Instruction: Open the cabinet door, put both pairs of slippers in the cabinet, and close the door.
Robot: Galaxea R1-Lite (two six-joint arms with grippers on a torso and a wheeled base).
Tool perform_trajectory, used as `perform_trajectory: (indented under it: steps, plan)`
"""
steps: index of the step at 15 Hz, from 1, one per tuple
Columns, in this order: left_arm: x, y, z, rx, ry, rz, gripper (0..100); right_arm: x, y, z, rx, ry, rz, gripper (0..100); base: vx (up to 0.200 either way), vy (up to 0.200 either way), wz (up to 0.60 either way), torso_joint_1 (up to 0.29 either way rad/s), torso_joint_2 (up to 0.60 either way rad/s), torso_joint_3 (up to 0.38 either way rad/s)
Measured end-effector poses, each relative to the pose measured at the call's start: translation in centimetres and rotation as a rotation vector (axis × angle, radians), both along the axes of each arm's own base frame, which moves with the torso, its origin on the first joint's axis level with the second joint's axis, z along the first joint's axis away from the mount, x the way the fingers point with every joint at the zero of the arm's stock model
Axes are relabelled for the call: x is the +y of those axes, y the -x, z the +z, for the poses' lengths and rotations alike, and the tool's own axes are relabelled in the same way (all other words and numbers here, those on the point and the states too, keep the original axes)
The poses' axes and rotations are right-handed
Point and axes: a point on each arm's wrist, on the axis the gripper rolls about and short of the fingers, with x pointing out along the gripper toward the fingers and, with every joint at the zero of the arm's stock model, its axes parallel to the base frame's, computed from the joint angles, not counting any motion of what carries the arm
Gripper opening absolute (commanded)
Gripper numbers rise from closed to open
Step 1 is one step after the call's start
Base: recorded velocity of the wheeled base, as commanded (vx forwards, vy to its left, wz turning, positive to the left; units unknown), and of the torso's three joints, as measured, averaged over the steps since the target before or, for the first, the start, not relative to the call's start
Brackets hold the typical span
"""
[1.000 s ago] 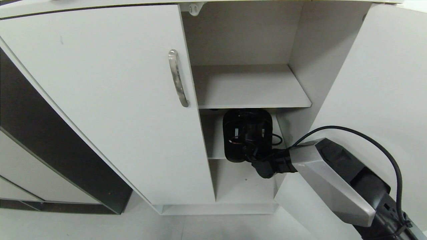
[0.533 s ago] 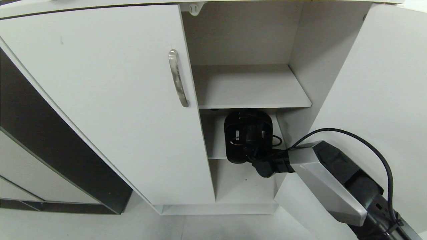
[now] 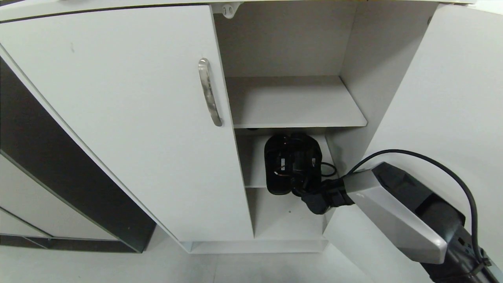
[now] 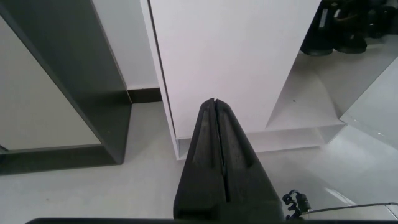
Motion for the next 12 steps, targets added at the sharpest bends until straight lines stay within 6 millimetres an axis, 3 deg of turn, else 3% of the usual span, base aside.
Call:
perform_trajectory:
  steps: [9, 12]
  plan:
    - [0.0, 0.0, 0.0, 0.000, 0.000, 0.000, 0, -2.3, 11.0, 0.3, -0.018, -0.014, 0.101, 100, 0.000, 0.000, 0.00, 0.000, 0.00, 0.000]
    - [0.0, 0.0, 0.0, 0.000, 0.000, 0.000, 0, -3.3, 13.8, 1.0, -0.044, -0.039, 0.131, 100, 0.000, 0.000, 0.00, 0.000, 0.00, 0.000]
